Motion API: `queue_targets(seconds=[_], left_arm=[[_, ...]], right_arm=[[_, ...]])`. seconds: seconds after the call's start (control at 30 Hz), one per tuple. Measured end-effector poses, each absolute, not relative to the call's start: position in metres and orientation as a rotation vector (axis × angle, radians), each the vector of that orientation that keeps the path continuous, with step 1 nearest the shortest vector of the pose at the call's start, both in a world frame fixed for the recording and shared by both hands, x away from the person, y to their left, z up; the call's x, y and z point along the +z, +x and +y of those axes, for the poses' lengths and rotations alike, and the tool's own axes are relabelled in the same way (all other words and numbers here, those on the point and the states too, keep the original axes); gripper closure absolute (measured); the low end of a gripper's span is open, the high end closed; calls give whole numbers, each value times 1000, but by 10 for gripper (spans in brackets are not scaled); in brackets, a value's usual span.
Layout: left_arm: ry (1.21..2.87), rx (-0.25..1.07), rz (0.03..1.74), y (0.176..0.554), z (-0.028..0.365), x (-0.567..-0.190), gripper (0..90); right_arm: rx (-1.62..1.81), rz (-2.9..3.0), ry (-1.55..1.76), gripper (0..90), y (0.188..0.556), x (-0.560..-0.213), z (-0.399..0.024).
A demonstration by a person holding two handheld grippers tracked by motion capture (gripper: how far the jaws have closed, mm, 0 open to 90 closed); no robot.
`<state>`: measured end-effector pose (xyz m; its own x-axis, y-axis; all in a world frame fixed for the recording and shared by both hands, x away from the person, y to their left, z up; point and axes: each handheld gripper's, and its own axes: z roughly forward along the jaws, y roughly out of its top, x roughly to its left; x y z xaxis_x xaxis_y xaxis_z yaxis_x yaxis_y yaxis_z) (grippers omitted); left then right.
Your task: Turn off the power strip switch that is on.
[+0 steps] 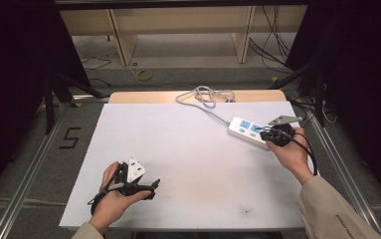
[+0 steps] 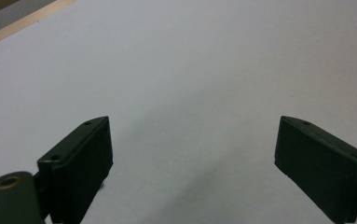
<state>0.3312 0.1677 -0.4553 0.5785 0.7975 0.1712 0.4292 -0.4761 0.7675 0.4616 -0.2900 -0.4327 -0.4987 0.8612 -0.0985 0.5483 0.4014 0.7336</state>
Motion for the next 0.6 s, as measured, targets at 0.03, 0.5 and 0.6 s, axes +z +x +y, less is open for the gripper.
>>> queue_targets(seconds=[0.03, 0.5, 0.6], left_arm=[[2116, 686, 974, 331, 168, -455, 108], [2120, 682, 972, 332, 167, -456, 109], [2119, 682, 971, 332, 167, -456, 109]], right_arm=[[893, 2193, 1205, 900, 464, -433, -289], [878, 2223, 1202, 900, 476, -438, -281], [868, 2228, 1204, 900, 479, -440, -280]])
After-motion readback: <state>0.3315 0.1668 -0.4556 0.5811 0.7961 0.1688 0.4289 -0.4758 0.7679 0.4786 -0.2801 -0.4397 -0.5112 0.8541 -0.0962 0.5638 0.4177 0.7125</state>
